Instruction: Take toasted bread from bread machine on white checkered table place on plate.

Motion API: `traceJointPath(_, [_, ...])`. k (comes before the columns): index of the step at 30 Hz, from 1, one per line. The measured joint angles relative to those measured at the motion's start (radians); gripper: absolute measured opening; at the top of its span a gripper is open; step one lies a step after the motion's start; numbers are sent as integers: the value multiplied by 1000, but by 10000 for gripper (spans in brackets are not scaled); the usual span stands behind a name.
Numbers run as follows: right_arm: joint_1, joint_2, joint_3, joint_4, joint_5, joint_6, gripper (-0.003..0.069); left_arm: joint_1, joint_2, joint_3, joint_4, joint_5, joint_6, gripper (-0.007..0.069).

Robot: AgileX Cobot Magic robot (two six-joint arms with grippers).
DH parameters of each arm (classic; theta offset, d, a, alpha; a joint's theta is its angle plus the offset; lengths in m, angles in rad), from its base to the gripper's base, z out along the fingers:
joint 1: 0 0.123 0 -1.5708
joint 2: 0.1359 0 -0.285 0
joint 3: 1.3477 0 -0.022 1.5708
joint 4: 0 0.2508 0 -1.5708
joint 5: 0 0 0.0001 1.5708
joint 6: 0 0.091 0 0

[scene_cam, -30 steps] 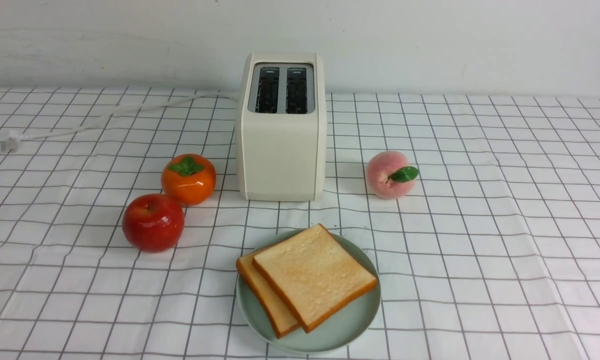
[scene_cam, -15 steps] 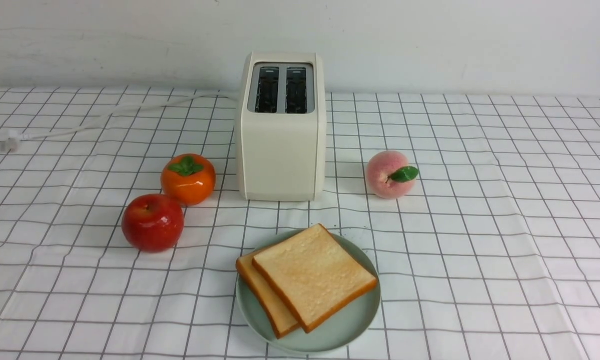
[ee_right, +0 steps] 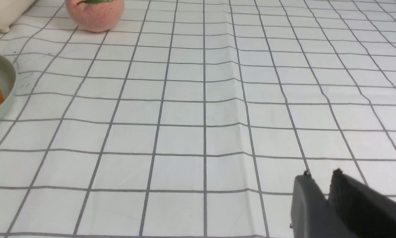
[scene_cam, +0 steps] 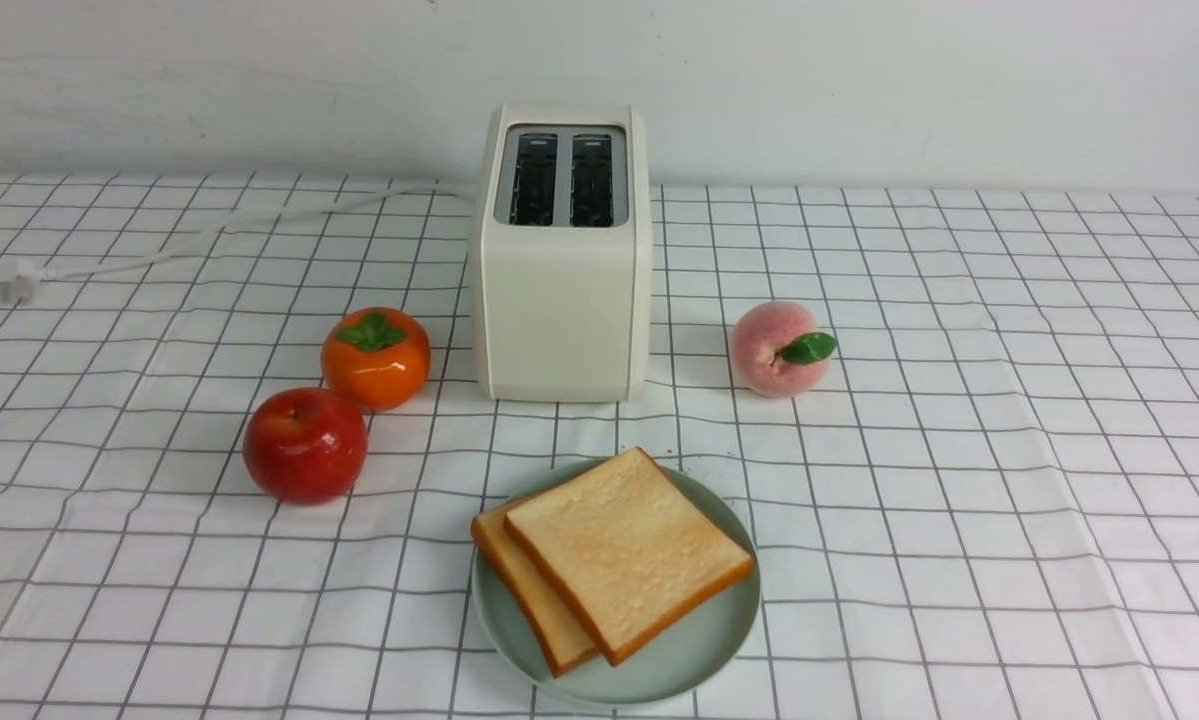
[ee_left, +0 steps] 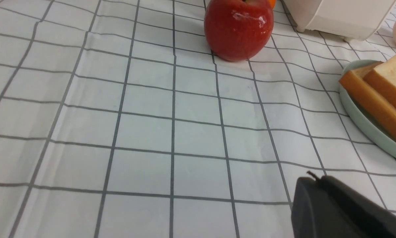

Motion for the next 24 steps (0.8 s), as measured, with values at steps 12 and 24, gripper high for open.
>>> traceJointPath(12, [0,0,0,0,0,0,125,0,0,0,0,0,0,-13])
traceJointPath(24, [0,0,0,0,0,0,140,0,0,0,0,0,0,-13])
